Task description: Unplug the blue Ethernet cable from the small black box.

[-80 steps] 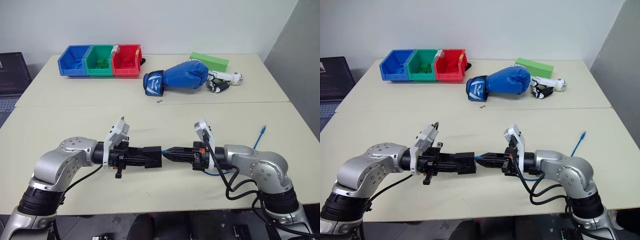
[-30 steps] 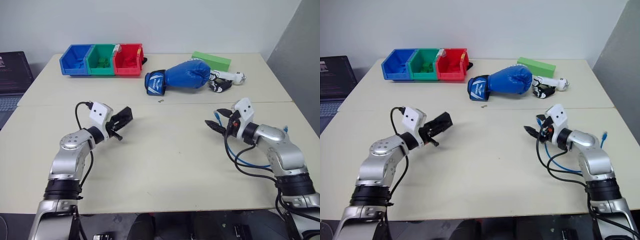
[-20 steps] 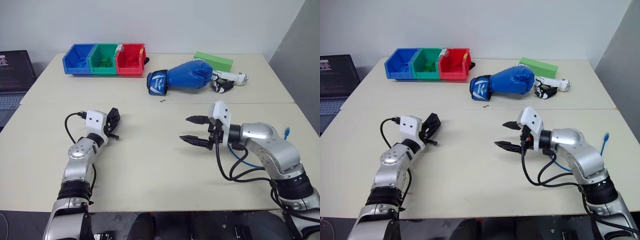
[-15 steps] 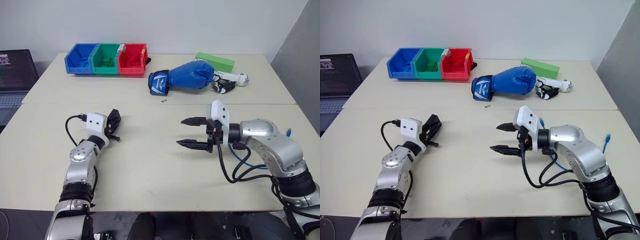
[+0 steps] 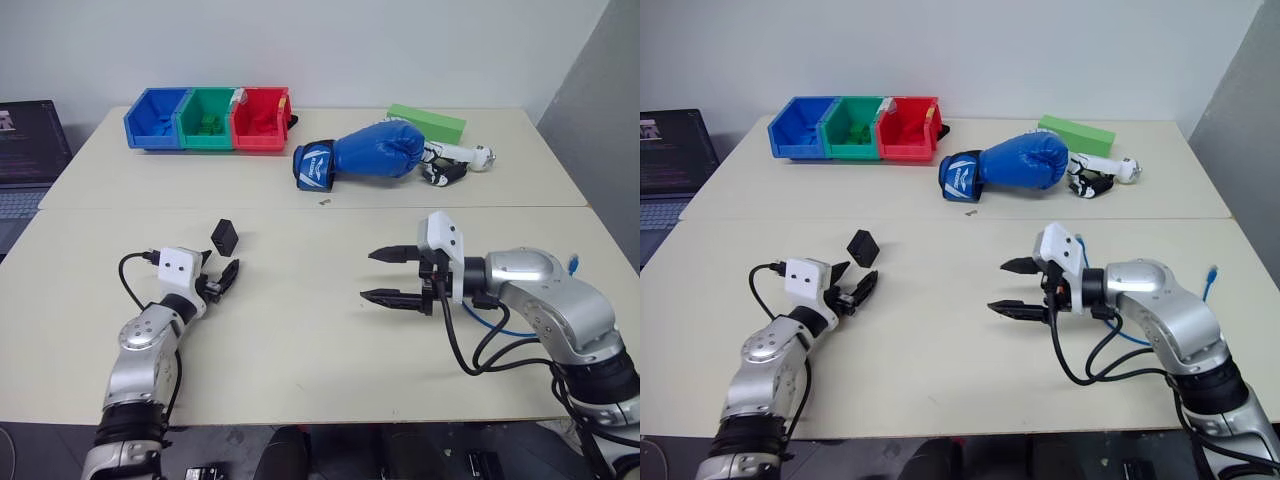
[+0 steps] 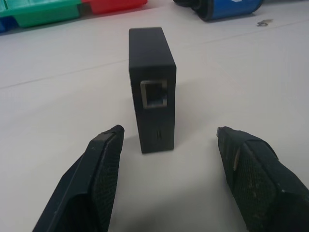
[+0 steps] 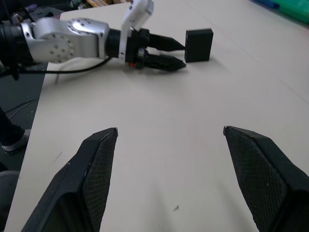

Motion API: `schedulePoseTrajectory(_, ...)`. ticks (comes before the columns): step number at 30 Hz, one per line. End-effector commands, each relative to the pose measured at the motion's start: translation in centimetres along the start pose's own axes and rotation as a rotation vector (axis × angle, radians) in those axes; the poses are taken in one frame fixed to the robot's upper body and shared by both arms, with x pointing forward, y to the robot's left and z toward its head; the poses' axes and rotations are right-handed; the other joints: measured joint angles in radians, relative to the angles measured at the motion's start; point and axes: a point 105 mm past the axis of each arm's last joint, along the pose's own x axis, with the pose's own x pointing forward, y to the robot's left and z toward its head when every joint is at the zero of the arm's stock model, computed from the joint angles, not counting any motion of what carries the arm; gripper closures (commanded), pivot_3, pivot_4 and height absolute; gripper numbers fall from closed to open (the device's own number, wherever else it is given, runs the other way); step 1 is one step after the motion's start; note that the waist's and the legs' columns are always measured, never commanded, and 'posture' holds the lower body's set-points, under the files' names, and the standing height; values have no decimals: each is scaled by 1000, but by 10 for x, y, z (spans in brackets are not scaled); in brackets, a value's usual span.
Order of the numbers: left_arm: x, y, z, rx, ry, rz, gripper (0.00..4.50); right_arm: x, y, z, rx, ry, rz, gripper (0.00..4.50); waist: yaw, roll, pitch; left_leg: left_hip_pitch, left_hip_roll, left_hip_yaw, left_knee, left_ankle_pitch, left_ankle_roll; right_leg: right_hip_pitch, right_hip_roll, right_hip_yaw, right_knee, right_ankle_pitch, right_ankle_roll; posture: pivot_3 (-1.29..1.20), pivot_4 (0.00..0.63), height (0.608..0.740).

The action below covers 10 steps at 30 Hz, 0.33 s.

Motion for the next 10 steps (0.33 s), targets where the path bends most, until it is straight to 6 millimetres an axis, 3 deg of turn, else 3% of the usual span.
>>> schedulePoseTrajectory(1,-19,2,36,118,-18,-82,1280,-26,-11,6,-1,-17,-91,766,0,0,0,0,-1,1,0,0,0,0,0,0,1,0,0,0,150,740)
schedulePoseTrajectory(6,-35,10,61,191,6,-186,1280,-60,-28,-6,32,47,-181,766,4,0,0,3,-2,1,0,0,0,3,1,-1,0,0,0,0,150,740)
schedulePoseTrajectory(10,-43,18,73,207,6,-229,1280,-75,-36,-11,41,83,-212,766,2,0,0,3,-1,2,-1,0,0,3,2,-1,0,0,0,0,150,740)
